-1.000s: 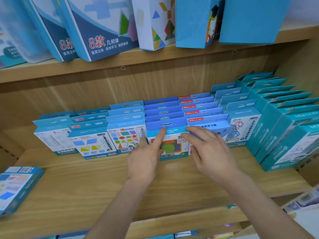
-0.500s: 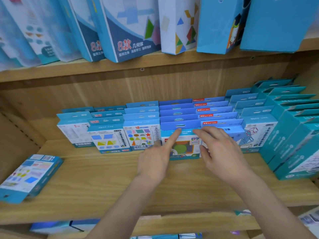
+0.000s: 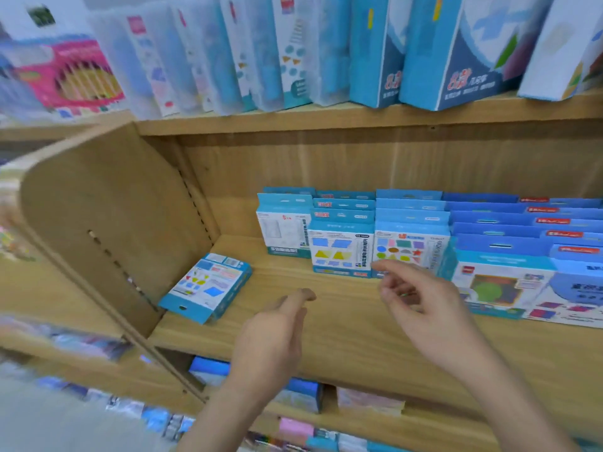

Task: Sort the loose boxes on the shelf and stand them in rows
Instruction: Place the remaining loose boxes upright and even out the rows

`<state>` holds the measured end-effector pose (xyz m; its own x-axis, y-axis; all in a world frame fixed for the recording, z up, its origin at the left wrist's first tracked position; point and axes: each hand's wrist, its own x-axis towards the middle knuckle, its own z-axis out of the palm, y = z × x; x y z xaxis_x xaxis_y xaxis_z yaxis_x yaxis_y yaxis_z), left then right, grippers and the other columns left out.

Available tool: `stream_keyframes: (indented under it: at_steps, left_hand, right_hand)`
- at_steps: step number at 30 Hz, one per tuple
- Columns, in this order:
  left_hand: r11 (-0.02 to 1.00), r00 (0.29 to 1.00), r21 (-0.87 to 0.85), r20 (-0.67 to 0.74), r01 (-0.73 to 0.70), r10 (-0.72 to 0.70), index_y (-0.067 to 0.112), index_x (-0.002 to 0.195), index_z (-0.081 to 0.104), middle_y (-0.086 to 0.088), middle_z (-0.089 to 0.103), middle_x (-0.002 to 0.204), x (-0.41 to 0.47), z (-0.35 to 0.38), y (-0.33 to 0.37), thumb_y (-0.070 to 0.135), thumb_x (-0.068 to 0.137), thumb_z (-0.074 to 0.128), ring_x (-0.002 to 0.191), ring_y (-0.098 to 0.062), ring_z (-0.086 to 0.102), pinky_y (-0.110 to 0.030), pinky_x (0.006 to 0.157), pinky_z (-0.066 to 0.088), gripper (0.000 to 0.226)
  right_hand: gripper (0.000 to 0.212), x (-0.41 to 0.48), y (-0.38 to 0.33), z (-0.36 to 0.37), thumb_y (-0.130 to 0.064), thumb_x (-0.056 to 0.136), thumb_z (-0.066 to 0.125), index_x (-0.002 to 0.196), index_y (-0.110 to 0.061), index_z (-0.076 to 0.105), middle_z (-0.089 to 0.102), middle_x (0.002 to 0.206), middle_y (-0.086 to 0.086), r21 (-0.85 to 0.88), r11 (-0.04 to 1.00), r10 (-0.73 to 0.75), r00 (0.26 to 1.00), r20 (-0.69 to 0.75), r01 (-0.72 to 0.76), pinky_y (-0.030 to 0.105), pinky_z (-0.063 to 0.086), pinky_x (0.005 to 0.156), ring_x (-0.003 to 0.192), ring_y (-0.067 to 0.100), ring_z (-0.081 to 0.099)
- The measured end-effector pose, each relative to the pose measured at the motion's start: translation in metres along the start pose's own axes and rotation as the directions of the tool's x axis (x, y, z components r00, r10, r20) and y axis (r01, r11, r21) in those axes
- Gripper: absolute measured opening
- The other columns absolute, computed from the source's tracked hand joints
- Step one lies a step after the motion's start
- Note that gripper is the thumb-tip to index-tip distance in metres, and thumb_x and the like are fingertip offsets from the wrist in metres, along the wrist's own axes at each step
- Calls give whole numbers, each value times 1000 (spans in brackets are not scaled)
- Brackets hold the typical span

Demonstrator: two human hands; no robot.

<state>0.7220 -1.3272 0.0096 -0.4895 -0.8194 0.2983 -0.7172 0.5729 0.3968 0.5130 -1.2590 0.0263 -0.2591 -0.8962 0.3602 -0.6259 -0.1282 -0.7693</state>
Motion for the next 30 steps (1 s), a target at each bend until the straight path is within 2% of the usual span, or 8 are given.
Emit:
stream_keyframes:
  at_steps: [6, 8, 12, 18, 21, 24, 28, 30]
  left_hand:
    - [978, 997, 208, 69, 21, -36, 26, 104, 60, 1, 57, 97, -18, -33, -108, -12, 49, 58, 85, -28, 60, -29, 48, 43, 67]
    - [963, 996, 268, 71, 37, -58, 23, 108, 61, -1, 59, 106, -18, -38, -140, -12, 49, 59, 92, -29, 61, -31, 51, 48, 68]
    - [946, 989, 321, 118, 43, -85, 18, 128, 55, -8, 56, 130, -11, -39, -186, -9, 59, 62, 115, -31, 57, -39, 81, 56, 74]
    - [937, 988, 347, 151, -44, -10, 20, 127, 58, -3, 59, 130, -2, -43, -210, 0, 69, 66, 113, -26, 59, -36, 87, 53, 62]
    - [942, 988, 326, 148, -81, 33, 24, 110, 69, 3, 69, 110, 2, -45, -215, 3, 54, 82, 93, -21, 68, -28, 71, 56, 61]
    - [938, 980, 289, 97, -192, 171, 22, 94, 74, 3, 74, 91, 2, -55, -210, 5, 47, 83, 78, -17, 71, -24, 62, 56, 51]
    - [907, 940, 291, -62, -304, 334, 18, 91, 71, 3, 70, 80, 4, -88, -179, 17, 73, 42, 71, -20, 66, -27, 61, 49, 34]
    - [926, 929, 210, -131, -315, 346, 14, 91, 70, 3, 69, 79, 8, -105, -164, 21, 78, 39, 69, -18, 64, -27, 61, 50, 34]
  right_hand:
    - [24, 1, -28, 86, -18, 89, 56, 105, -29, 69, 63, 89, -12, -136, 988, -42, 977, 209, 71, 33, 50, 78, 82, 6, 59]
    - [23, 0, -36, 112, -19, 90, 54, 106, -30, 67, 61, 91, -14, -135, 989, -23, 969, 246, 58, 33, 50, 80, 85, 5, 58]
    - [25, -2, -48, 149, -16, 90, 54, 107, -28, 68, 60, 92, -15, -136, 990, 1, 968, 252, 35, 29, 49, 80, 85, 3, 57]
    - [25, -2, -57, 183, -16, 90, 53, 107, -27, 68, 60, 93, -14, -153, 988, 40, 965, 257, 0, 30, 49, 81, 86, 4, 57]
    - [28, -4, -61, 189, -16, 92, 52, 114, -28, 65, 58, 97, -16, -165, 986, 68, 961, 270, -24, 26, 47, 84, 90, 2, 55]
    - [40, -6, -64, 188, -21, 94, 51, 131, -36, 50, 48, 123, -20, -190, 981, 84, 951, 296, -28, 18, 38, 98, 106, -4, 46]
    - [84, 3, -71, 182, -33, 86, 64, 140, -57, 4, 3, 151, -24, -213, 977, 41, 945, 324, 31, 26, 12, 114, 141, 0, 2]
    - [92, 13, -80, 179, -42, 79, 71, 138, -60, 2, 3, 153, -24, -193, 979, 3, 939, 345, 68, 27, 11, 114, 141, -2, 2]
